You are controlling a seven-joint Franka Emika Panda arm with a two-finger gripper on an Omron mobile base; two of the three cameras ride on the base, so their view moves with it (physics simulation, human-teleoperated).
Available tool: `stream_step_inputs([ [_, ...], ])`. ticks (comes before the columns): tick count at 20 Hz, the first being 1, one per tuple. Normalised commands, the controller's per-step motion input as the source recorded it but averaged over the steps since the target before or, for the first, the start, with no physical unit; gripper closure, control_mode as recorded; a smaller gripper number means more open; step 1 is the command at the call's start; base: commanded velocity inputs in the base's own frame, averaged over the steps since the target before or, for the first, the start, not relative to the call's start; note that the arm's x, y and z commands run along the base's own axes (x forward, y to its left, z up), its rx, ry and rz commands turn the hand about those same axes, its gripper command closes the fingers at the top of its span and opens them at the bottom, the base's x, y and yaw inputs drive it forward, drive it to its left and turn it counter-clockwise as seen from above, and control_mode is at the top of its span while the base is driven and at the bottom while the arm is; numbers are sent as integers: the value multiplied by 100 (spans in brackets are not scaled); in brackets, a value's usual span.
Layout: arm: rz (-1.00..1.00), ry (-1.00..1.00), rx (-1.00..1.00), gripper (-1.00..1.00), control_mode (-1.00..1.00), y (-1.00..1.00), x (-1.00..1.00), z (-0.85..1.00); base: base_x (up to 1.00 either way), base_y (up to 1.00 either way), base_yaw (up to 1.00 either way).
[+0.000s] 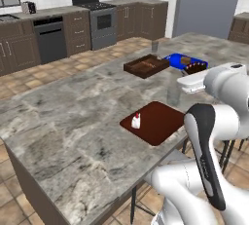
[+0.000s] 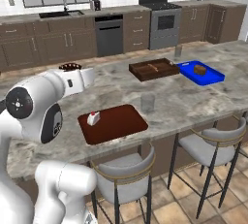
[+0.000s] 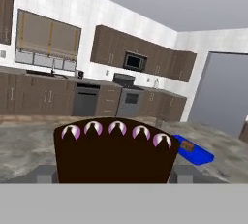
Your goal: Take the cakes from the fridge and place them on the empty tray on the dining counter.
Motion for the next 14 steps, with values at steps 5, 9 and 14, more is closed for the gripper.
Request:
stream_step_inputs([
  [5,0,47,0,100,-100,0,94,0,0,0,0],
  [9,4,26,0,100,-100,-6,38,-20,0,0,0],
  [14,0,0,0,100,-100,-28,0,-62,0,0,0],
])
